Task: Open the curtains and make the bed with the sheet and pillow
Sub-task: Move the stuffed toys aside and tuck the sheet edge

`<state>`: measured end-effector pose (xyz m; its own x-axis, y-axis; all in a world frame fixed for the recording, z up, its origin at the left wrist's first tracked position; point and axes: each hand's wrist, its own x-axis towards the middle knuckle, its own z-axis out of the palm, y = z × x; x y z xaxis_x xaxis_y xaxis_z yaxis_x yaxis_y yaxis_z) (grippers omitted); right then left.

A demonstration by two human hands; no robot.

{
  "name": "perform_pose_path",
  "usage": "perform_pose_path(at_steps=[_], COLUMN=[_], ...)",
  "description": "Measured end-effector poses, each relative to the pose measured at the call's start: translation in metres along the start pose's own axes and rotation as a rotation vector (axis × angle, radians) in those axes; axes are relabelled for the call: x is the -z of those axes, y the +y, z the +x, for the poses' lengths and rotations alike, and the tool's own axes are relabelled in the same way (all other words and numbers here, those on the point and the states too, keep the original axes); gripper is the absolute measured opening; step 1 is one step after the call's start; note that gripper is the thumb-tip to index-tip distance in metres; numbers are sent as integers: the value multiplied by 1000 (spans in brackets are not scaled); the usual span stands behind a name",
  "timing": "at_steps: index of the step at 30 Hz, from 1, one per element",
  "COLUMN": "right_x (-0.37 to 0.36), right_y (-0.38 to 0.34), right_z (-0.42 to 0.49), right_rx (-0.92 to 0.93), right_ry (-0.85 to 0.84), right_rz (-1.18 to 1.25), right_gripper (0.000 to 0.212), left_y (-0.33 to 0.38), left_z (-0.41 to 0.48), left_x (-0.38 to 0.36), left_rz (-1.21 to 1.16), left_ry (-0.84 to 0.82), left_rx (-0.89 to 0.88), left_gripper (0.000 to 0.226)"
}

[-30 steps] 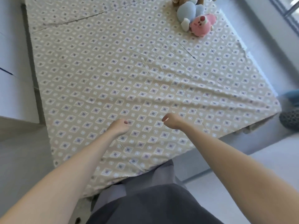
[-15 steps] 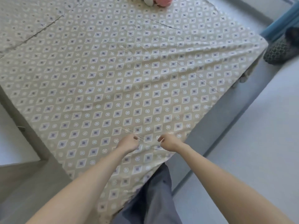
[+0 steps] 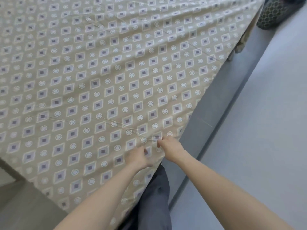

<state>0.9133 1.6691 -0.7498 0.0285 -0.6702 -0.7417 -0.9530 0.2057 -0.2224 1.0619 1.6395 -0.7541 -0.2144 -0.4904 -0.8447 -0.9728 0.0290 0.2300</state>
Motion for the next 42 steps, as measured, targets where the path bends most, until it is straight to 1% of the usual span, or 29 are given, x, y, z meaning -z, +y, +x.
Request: perform_pose_path(at_steps=[2, 3, 4, 5, 7, 9, 10, 12, 14, 16, 18, 21, 24, 27, 30, 32, 35, 36, 37, 39, 40, 42], right_x=[-19, -25, -30, -33, -37, -37, -38, -38, -43, -44, -47, -54, -64, -69, -70, -67, -70, -74, -78, -85, -84, -81], right_y=[-4, -5, -5, -5, -3, 0, -1, -2, -5, -8, -9, -6, -7, -8, -8, -12, -15, -15, -14, -9, -6, 0], right_z=[6, 9, 11, 12, 16, 19, 17, 12, 4, -3, -6, -6, -7, -1, 11, 14, 14, 10, 6, -4, -10, -17], right_rx=[15, 22, 23, 20, 25, 21, 18, 10, 20, 23, -14, -79, -102, -94, -76, -83, -126, -134, -120, -86, -60, -50], right_ry=[16, 36, 66, 93, 119, 107, 99, 95, 91, 90, 69, 30, -13, -74, -143, -156, -129, -145, -176, -225, -211, -162], right_rz=[-37, -49, -52, -45, -26, -30, -36, -87, -120, -99, -52, -5, 7, -11, -42, -40, 41, 51, 43, 39, 29, 40], right_gripper=[45, 42, 38, 33, 23, 19, 17, 12, 28, 31, 33, 21, 27, 25, 31, 25, 18, 17, 20, 41, 49, 55], left_y=[-10, -14, -19, -22, -26, -26, -27, -29, -31, -32, -31, -32, -40, -46, -49, -52, -52, -51, -50, -47, -45, -41], left_z=[6, 8, 10, 12, 17, 21, 21, 20, 14, 10, 8, 8, 9, 13, 14, 15, 17, 18, 18, 17, 17, 17], left_x=[-25, -36, -45, -51, -56, -53, -53, -53, -56, -61, -67, -73, -82, -86, -88, -89, -91, -92, -92, -91, -88, -79], left_rz=[103, 160, 190, 183, 103, 63, 56, 35, 29, 55, 109, 145, 152, 136, 133, 131, 116, 112, 115, 128, 129, 113], left_ry=[-65, -78, -53, 0, 99, 136, 136, 116, 61, 16, -19, -46, -91, -118, -138, -139, -119, -115, -116, -137, -147, -164], left_rx=[-37, -59, -78, -91, -112, -127, -128, -130, -140, -160, -176, -198, -226, -233, -241, -252, -236, -225, -215, -196, -184, -165], left_gripper=[63, 65, 63, 57, 31, 7, 5, 8, 10, 10, 8, 16, 4, 4, 11, 10, 9, 10, 13, 19, 21, 24])
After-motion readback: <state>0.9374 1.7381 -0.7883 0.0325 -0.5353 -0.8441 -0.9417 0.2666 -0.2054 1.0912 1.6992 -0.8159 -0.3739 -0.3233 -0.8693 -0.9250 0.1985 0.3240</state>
